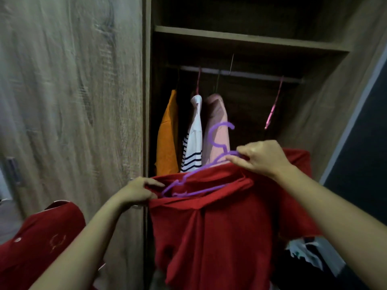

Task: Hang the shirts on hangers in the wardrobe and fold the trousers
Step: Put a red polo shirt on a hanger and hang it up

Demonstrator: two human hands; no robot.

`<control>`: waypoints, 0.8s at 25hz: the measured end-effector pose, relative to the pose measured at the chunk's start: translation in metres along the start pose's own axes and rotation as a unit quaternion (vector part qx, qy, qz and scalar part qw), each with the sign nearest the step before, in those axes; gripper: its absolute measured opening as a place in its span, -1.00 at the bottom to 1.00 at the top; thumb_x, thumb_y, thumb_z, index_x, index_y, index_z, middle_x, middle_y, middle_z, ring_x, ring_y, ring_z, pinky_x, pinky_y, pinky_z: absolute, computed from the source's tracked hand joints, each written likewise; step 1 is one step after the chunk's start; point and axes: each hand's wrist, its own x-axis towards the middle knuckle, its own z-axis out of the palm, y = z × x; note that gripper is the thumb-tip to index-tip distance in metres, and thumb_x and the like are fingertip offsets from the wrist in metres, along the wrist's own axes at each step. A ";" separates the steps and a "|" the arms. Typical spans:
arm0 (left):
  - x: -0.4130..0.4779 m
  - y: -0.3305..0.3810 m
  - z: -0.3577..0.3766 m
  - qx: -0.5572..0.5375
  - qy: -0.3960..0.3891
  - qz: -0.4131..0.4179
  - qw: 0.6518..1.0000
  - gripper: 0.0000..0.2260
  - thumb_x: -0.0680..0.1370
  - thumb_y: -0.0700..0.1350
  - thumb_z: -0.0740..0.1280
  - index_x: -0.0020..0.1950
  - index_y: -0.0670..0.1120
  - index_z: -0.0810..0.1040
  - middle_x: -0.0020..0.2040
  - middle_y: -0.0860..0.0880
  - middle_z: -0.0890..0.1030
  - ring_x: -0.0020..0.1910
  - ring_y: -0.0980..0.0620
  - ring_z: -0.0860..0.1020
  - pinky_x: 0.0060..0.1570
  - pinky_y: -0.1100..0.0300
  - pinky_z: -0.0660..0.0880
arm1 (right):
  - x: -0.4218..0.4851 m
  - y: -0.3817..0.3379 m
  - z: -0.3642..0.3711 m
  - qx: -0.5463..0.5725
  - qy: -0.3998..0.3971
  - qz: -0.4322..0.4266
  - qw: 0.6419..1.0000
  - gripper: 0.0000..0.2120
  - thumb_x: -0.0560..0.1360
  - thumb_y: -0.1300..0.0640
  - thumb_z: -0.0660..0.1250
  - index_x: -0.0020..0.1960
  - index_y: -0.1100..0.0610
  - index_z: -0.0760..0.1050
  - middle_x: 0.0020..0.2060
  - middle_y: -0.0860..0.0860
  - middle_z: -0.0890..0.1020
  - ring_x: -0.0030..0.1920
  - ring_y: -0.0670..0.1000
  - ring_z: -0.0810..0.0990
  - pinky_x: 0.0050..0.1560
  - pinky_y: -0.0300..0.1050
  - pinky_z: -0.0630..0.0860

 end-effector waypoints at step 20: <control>-0.022 0.063 -0.039 0.283 0.266 0.341 0.856 -0.56 0.53 0.22 0.08 0.09 -0.06 0.56 -0.05 0.00 0.65 -0.06 0.01 0.61 -0.11 0.14 0.50 | 0.027 -0.039 0.002 0.262 0.003 0.191 0.946 -0.64 0.40 -0.38 0.19 -0.41 -0.18 0.40 -0.59 -0.05 0.37 -0.39 -0.01 0.41 -0.35 -0.13 0.25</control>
